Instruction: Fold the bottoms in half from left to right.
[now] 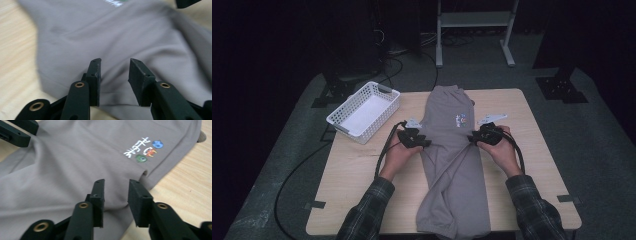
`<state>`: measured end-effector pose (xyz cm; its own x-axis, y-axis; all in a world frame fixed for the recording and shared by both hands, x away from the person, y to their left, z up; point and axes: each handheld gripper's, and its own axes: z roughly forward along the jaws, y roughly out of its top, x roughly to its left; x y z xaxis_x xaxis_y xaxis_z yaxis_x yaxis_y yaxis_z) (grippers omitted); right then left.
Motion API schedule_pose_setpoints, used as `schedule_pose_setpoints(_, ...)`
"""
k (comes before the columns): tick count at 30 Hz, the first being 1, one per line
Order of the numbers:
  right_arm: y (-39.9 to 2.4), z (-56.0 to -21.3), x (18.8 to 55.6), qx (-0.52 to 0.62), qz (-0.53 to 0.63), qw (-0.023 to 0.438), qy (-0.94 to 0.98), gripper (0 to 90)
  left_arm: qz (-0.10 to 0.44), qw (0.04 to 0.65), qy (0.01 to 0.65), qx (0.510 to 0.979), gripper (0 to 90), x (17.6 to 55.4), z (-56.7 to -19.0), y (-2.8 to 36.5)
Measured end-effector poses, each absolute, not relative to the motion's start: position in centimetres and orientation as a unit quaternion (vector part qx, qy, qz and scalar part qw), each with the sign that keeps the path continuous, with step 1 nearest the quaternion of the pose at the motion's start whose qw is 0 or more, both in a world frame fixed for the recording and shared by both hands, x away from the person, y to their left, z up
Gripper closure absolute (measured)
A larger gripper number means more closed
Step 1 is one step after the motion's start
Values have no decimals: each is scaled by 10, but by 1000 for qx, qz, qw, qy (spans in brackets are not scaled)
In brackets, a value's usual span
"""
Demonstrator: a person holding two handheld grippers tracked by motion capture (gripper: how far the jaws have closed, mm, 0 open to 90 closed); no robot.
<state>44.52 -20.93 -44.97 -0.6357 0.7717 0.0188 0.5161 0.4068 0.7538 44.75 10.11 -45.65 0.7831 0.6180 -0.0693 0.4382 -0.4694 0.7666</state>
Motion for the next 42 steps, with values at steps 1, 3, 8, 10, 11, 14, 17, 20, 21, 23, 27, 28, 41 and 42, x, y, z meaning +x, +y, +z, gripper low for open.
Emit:
schedule_pose_setpoints(1,-210,-448,439,387,383,168,822,630,107,413,306,851,595,443,-455,101)
schedule_pose_setpoints(3,-211,-444,428,372,392,168,824,621,102,419,295,852,580,429,-453,102)
schedule_pose_setpoints(8,-203,-437,397,317,396,159,847,598,79,442,281,848,549,397,-451,109)
schedule_pose_setpoints(10,-197,-436,385,296,403,148,853,591,76,433,273,855,539,387,-451,112)
schedule_pose_setpoints(11,-194,-435,380,286,406,142,856,588,80,429,270,858,534,383,-450,114)
schedule_pose_setpoints(14,-181,-434,366,257,413,126,865,577,79,426,268,861,523,371,-452,123)
schedule_pose_setpoints(17,-165,-434,354,226,421,106,872,566,82,418,272,863,515,362,-458,136)
schedule_pose_setpoints(20,-146,-433,344,193,423,91,880,551,85,410,278,864,500,357,-463,147)
schedule_pose_setpoints(21,-140,-433,340,181,422,86,884,543,87,405,280,866,496,355,-465,151)
schedule_pose_setpoints(23,-128,-435,334,160,418,78,891,533,88,401,285,866,488,353,-468,157)
schedule_pose_setpoints(27,-108,-439,323,120,414,64,900,505,92,401,288,865,487,353,-470,165)
schedule_pose_setpoints(28,-103,-439,321,110,414,60,901,498,93,402,290,864,483,353,-471,166)
schedule_pose_setpoints(41,-61,-451,293,22,381,27,924,459,90,417,284,859,480,358,-480,168)
schedule_pose_setpoints(42,-58,-453,291,16,377,24,926,457,91,418,284,858,480,358,-480,168)
